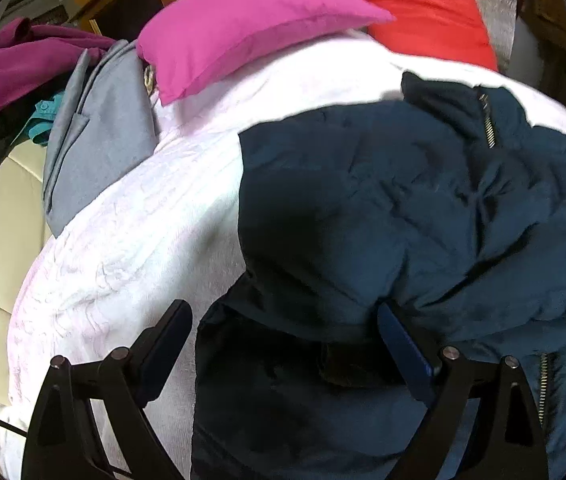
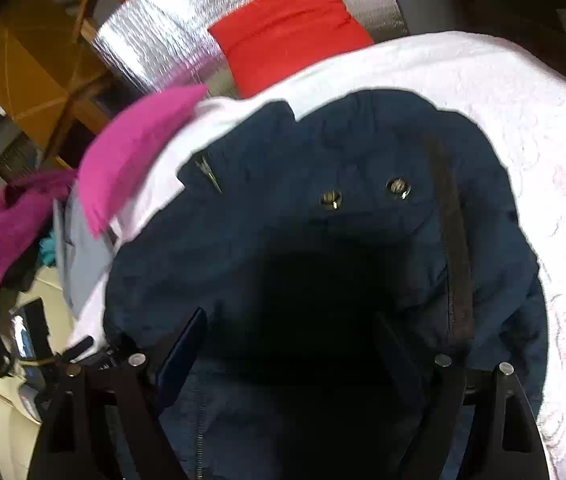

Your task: Fold large clothes

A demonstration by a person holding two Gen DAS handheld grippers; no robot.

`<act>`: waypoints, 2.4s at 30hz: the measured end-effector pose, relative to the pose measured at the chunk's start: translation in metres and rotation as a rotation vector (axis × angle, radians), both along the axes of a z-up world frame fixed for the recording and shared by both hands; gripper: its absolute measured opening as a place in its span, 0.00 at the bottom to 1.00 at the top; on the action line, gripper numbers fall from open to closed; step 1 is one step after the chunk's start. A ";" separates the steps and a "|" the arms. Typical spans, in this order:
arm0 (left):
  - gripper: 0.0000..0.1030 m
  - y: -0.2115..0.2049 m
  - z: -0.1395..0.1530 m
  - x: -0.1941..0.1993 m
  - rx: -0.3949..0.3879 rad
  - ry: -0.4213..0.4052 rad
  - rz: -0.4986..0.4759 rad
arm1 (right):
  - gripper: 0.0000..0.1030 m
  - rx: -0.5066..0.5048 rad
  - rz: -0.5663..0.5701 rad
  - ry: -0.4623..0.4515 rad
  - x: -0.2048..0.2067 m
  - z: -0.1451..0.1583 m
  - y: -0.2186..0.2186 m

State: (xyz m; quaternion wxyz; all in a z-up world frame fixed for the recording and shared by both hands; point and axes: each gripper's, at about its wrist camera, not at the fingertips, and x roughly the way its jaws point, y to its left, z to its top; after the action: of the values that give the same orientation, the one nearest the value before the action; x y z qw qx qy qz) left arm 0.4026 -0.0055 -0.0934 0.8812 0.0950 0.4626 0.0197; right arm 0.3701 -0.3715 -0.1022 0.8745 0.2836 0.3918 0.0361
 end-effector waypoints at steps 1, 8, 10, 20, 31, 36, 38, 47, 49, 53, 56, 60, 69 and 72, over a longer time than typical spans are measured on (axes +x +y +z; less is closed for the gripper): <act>0.91 -0.001 0.003 -0.003 -0.001 -0.013 -0.006 | 0.84 -0.003 -0.008 -0.009 -0.001 0.002 -0.002; 0.91 -0.003 0.005 -0.012 0.039 -0.035 -0.018 | 0.85 -0.127 -0.115 -0.025 -0.019 0.009 -0.031; 0.91 -0.003 -0.006 -0.008 0.060 0.007 -0.005 | 0.89 -0.122 -0.121 0.042 -0.015 -0.003 -0.034; 0.91 0.009 0.004 -0.010 -0.075 0.013 0.031 | 0.88 -0.024 -0.136 0.137 -0.005 -0.012 -0.047; 0.91 0.027 0.005 -0.005 -0.084 -0.008 0.100 | 0.50 -0.100 0.015 -0.011 -0.010 0.009 0.003; 0.91 0.025 -0.010 0.003 -0.107 0.044 0.090 | 0.41 -0.135 0.065 0.016 0.011 -0.006 0.032; 0.91 0.022 -0.013 0.000 -0.104 0.053 0.082 | 0.42 -0.140 0.062 0.053 0.017 -0.016 0.035; 0.91 0.034 0.003 -0.013 -0.149 0.040 0.066 | 0.44 -0.099 0.086 0.044 0.006 -0.007 0.026; 0.91 0.038 0.013 -0.025 -0.141 0.009 0.064 | 0.59 -0.087 0.066 0.014 -0.005 0.001 0.019; 0.91 0.047 0.026 -0.051 -0.129 -0.038 0.049 | 0.72 -0.073 0.030 -0.053 -0.034 0.014 0.003; 0.91 0.054 0.033 -0.078 -0.080 -0.075 0.043 | 0.72 -0.076 0.012 -0.074 -0.058 0.020 -0.008; 0.91 0.071 0.035 -0.113 -0.052 -0.096 0.041 | 0.72 -0.074 0.005 -0.109 -0.098 0.026 -0.017; 0.91 0.105 0.020 -0.181 -0.080 -0.033 0.107 | 0.74 -0.027 -0.012 -0.124 -0.169 0.018 -0.036; 0.91 0.107 0.013 -0.198 -0.068 -0.010 0.109 | 0.74 -0.009 -0.008 -0.121 -0.186 0.013 -0.038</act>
State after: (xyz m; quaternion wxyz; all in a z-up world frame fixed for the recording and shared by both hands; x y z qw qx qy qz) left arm 0.2046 0.1012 -0.0808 0.8838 0.0394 0.4632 0.0522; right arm 0.1841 -0.4100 -0.0888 0.8980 0.2784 0.3372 0.0478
